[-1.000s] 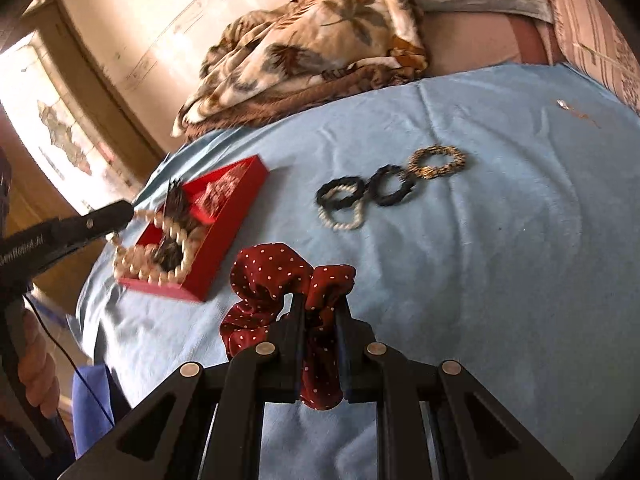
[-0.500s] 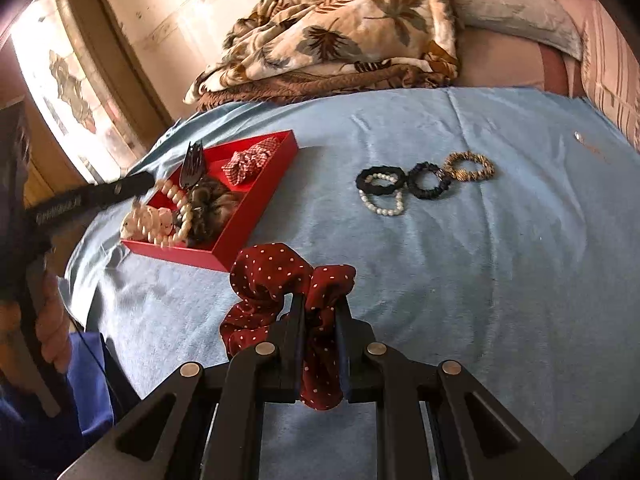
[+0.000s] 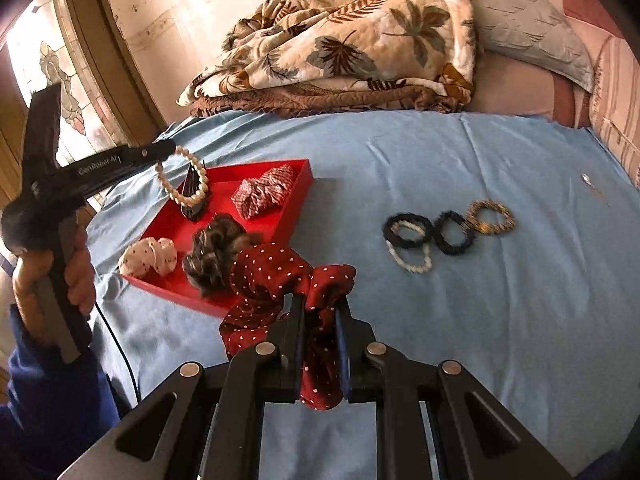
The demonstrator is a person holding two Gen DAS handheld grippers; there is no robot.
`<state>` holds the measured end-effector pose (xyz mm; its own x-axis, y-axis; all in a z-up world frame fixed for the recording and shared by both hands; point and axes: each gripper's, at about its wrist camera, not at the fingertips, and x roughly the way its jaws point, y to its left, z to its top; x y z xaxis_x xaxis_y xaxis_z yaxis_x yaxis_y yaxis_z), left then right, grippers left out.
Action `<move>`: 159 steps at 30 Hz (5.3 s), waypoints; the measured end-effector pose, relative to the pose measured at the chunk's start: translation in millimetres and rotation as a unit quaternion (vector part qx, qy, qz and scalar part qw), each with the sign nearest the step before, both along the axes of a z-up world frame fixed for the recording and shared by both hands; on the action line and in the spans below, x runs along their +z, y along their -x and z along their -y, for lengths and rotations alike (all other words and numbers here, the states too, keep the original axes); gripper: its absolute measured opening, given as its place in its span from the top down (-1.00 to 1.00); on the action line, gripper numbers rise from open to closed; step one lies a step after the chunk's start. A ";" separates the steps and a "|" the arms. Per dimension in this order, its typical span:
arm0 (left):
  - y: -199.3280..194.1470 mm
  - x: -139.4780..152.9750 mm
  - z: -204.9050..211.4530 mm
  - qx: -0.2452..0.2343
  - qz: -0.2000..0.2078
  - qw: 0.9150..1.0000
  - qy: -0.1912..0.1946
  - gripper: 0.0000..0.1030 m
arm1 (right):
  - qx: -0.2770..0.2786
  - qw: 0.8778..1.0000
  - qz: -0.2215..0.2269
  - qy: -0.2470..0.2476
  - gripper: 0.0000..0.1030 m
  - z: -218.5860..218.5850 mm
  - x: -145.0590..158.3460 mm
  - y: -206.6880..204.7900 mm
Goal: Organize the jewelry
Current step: 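Lift the pearl bracelet with the left tool while the right tool carries the red scrunchie toward the tray, then lower the pearl bracelet and red polka-dot scrunchie into the red tray, open both grippers, then move the left tool to the black ridged hair tie while the right tool approaches the black scrunchie, then close the left gripper on the black ridged hair tie while the right gripper grasps the black scrunchie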
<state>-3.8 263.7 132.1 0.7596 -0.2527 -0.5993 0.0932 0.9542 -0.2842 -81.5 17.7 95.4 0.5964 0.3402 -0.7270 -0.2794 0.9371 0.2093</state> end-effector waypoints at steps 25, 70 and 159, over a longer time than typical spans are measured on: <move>-29.9 -70.8 -115.9 0.135 -0.113 0.984 0.033 0.78 | 0.062 0.996 -0.058 0.019 0.71 -175.1 -40.2 -139.9; 79.5 -60.7 -26.7 0.162 -0.041 0.983 -0.078 0.06 | -0.153 0.985 -0.071 0.033 -0.36 127.4 -71.5 -19.9; -85.6 -98.5 225.3 -0.114 -0.161 0.973 -0.115 0.38 | -0.107 0.990 -0.062 0.064 0.86 152.2 -84.6 -104.0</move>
